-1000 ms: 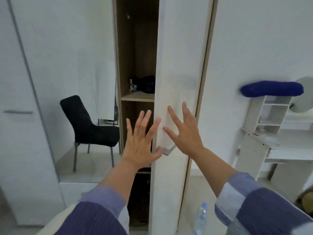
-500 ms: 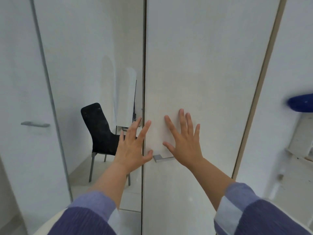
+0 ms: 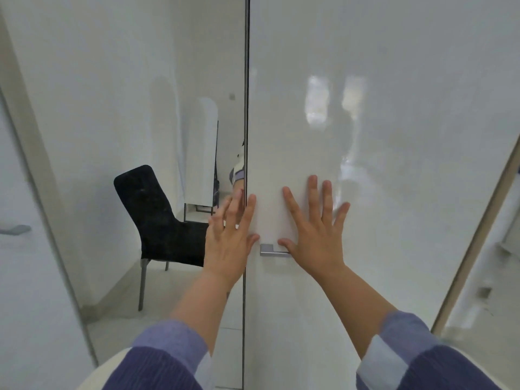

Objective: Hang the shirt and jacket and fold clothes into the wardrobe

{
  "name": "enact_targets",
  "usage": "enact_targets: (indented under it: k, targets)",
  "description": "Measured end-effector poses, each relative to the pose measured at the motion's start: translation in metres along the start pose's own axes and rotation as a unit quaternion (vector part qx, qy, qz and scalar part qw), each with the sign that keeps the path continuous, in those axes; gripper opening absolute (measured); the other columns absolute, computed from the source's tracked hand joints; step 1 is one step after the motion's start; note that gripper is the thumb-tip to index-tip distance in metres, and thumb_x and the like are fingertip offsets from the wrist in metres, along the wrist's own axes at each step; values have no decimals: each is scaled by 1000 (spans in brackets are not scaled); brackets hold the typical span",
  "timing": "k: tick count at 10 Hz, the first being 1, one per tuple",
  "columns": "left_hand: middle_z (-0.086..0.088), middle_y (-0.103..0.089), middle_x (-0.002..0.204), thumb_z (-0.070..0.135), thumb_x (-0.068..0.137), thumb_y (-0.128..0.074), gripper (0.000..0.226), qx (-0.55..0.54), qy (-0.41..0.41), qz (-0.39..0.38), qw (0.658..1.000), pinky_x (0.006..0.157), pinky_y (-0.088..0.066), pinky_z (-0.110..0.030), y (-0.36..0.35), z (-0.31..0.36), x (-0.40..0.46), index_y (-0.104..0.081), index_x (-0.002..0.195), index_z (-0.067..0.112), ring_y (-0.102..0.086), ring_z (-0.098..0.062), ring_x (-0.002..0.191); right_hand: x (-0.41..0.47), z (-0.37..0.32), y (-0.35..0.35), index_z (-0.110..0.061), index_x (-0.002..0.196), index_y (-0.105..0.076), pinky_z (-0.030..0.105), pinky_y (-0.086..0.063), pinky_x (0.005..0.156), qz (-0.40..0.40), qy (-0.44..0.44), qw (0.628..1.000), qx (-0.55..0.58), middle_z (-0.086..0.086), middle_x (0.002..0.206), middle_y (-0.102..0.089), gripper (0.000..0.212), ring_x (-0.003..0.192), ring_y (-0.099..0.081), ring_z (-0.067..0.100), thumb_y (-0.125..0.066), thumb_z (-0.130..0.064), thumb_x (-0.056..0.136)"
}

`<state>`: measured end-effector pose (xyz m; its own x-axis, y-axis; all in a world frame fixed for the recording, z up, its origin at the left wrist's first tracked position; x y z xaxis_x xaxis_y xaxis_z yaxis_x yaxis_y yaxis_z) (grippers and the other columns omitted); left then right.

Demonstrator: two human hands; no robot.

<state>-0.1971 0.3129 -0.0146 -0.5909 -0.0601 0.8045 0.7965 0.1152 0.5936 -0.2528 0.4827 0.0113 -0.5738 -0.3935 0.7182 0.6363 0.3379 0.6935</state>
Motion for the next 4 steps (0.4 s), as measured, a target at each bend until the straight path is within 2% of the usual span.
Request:
enact_targets:
  k: [1, 2, 3, 4]
  targets:
    - [-8, -11, 156, 37, 81, -67, 94, 15, 42, 19, 999, 86, -50, -50, -10, 7, -3, -7, 151, 18, -25, -30, 132, 3, 1, -5, -33, 153, -3, 72, -7, 107, 3, -1, 1000, -5, 14, 159, 12, 117, 145, 14, 38, -75, -58, 64]
    - [-8, -10, 156, 36, 81, -68, 94, 20, 53, 0, 998, 88, -49, -50, -6, 10, -3, -7, 151, 17, -23, -29, 134, 1, -2, -2, -33, 153, -2, 72, -9, 107, 3, 0, 1000, -11, 14, 159, 13, 115, 146, 13, 38, -74, -58, 65]
    - [-10, -15, 156, 31, 80, -70, 96, -8, 26, 15, 1000, 96, -45, -51, 0, 8, 0, -7, 151, 16, -25, -31, 135, 3, -6, 10, -31, 153, -8, 68, -14, 110, 25, -1, 999, 23, 13, 160, 8, 107, 147, 9, 36, -73, -47, 70]
    - [-11, -15, 157, 27, 82, -70, 95, -96, 30, 8, 995, 104, -41, -47, 16, 10, -22, -6, 152, 20, -30, -31, 136, -39, -4, 21, -30, 153, -8, 57, -16, 116, 27, 1, 991, 130, 3, 162, 3, 88, 149, 5, 24, -60, -33, 82]
Point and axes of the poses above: each hand's wrist, its own x-axis towards the middle knuckle, its own y-axis out of the back of the hand, z = x × y, the point moved 1 cm from there along x, towards the middle knuckle
